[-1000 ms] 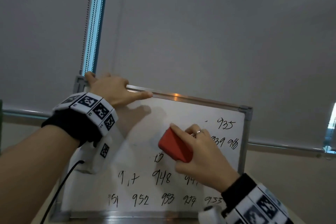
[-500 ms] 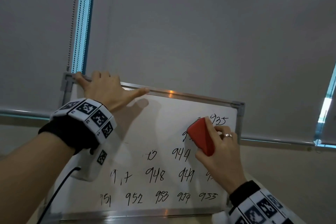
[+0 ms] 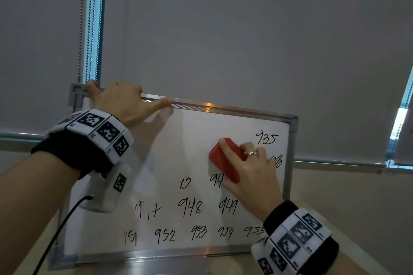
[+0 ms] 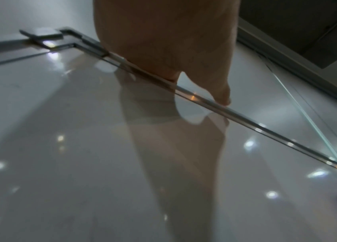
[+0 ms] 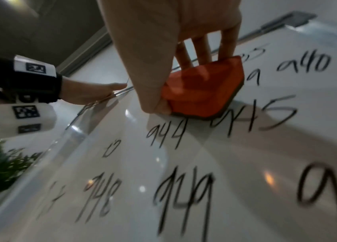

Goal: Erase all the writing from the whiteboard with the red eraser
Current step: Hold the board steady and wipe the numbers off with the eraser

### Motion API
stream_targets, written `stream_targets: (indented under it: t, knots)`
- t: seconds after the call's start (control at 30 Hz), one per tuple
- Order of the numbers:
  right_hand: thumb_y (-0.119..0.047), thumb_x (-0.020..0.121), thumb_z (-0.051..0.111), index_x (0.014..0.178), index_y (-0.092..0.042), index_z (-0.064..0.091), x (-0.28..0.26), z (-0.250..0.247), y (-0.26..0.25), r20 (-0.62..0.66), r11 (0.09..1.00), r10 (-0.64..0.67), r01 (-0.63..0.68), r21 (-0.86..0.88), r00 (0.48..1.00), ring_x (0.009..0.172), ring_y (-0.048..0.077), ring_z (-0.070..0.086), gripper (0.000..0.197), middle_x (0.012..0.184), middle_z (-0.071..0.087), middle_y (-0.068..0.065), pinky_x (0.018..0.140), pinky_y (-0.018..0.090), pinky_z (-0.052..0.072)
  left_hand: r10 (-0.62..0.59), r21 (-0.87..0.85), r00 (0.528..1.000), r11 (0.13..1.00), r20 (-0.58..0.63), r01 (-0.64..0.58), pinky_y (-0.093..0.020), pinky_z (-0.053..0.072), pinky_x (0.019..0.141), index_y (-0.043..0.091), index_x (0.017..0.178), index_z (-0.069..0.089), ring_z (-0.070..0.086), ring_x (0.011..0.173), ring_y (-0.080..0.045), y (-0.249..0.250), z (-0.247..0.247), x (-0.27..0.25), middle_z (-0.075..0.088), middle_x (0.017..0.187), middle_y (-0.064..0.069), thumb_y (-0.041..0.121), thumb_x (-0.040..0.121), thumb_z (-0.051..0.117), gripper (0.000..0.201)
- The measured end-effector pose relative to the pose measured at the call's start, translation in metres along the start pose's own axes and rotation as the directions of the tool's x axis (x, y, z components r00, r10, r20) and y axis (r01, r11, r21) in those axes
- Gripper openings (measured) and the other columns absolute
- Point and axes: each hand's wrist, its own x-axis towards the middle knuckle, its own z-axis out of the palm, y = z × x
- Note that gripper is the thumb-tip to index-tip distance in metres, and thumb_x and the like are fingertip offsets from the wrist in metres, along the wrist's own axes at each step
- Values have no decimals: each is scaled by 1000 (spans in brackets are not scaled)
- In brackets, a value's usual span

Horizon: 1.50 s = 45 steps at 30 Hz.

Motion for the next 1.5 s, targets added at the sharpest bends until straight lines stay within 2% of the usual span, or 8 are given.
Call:
stream_targets:
  t: [0.2,0.43,0.63,0.87,1.07,1.2,1.3,1.5]
  knots:
    - [-44,74,64,143,-31,30,20,-14,45,44,883,457,-459,92,888,98,34,44,78,112,47,16,84,45,43,-46,-20,995,999,-90,44,-51,16,107,14,73,62,51,105,-28,0,8,5,57,83,-7,59,90,17,66]
    - [-56,64,68,130,-28,42,-29,6,4,53,986,-153,155,-56,987,74,23,52,77,90,60,7,58,35,44,-63,-41,983,998,-171,56,-48,18,103,13,69,62,38,86,-23,1,15,8,55,81,-5,46,94,21,57]
    - [-44,78,61,146,-27,23,9,-4,41,39,850,503,-502,157,864,94,29,43,80,107,48,17,82,39,42,-51,-57,978,998,-200,40,-45,9,103,13,74,63,47,97,-28,1,13,3,53,84,-4,41,95,22,54]
    - [-53,77,43,128,-25,45,-30,11,2,3,980,-199,200,-20,980,71,27,52,58,84,60,9,58,35,46,-55,-79,974,996,-221,38,-44,15,102,15,69,60,34,85,-21,0,14,3,56,83,-4,38,95,23,51]
    - [-44,78,62,146,-25,23,11,-4,48,59,868,483,-487,99,874,93,29,44,80,109,47,19,82,39,42,-60,-66,976,997,-208,47,-45,16,103,16,70,60,33,85,-21,1,14,3,54,81,-3,38,95,23,50]
    - [-46,63,70,135,-20,38,-21,10,17,0,999,24,-24,44,1000,77,31,53,83,91,56,16,61,39,48,-75,-70,975,996,-209,61,-46,18,103,13,74,64,35,84,-22,4,14,3,55,81,-5,37,94,24,51]
    - [-48,68,65,131,-25,39,-26,11,23,8,967,-238,237,-94,971,73,27,56,72,89,61,11,60,37,45,-73,-72,974,996,-216,59,-46,18,101,13,73,64,35,85,-22,3,14,2,58,82,-5,36,94,24,51]
    - [-40,70,68,139,-20,38,9,3,47,-23,936,348,-346,72,937,83,36,52,78,98,52,22,71,46,48,-69,-62,975,996,-213,57,-47,17,103,12,73,65,35,84,-22,2,16,3,58,83,-4,37,93,23,53]
